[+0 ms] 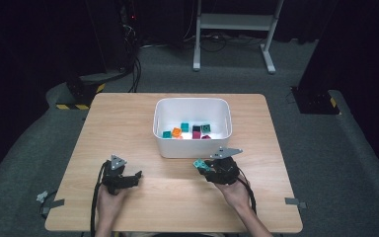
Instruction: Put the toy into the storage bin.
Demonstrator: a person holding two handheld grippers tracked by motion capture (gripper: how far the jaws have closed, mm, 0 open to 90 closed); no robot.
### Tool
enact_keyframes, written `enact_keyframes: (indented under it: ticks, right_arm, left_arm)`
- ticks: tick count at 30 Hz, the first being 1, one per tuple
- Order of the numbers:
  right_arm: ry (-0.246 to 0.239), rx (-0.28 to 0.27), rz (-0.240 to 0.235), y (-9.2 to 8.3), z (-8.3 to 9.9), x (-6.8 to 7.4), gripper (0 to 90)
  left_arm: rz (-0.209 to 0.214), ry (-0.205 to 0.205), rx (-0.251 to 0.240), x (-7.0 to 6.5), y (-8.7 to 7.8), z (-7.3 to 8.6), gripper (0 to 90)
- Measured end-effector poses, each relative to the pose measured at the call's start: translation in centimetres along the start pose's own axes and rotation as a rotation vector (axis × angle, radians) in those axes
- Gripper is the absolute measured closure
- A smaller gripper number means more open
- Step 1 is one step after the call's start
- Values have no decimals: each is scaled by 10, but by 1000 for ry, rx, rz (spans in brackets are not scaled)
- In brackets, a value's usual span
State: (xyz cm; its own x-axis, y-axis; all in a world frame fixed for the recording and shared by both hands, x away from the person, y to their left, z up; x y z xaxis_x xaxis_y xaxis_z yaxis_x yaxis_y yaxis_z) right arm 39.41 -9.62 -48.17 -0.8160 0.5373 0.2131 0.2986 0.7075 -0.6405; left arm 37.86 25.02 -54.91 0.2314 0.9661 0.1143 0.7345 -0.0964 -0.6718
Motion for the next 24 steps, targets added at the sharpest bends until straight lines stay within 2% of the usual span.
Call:
enact_keyframes:
  ticks: [10,24]
  right_arm:
    - [-4,-16,-15,-11,-9,2,591]
    - [-44,-23,-35,-21,-24,12,591]
  left_arm:
    - [0,0,0,0,0,0,150]
    - [0,0,0,0,0,0,150]
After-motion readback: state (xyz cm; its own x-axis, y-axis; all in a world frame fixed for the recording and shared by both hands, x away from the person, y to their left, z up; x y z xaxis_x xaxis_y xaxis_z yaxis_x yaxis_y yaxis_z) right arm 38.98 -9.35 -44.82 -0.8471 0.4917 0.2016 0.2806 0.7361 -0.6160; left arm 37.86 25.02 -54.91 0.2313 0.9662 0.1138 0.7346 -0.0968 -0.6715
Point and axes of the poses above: each handheld gripper's, and its own axes: y roughly forward along the jaws, z roughly out of its underside, x roughly to its left, the point moved 3 cm from there along y, roughly forward along the jaws, and after that the axes turned 10 degrees about -z, right-handed, at the moved point
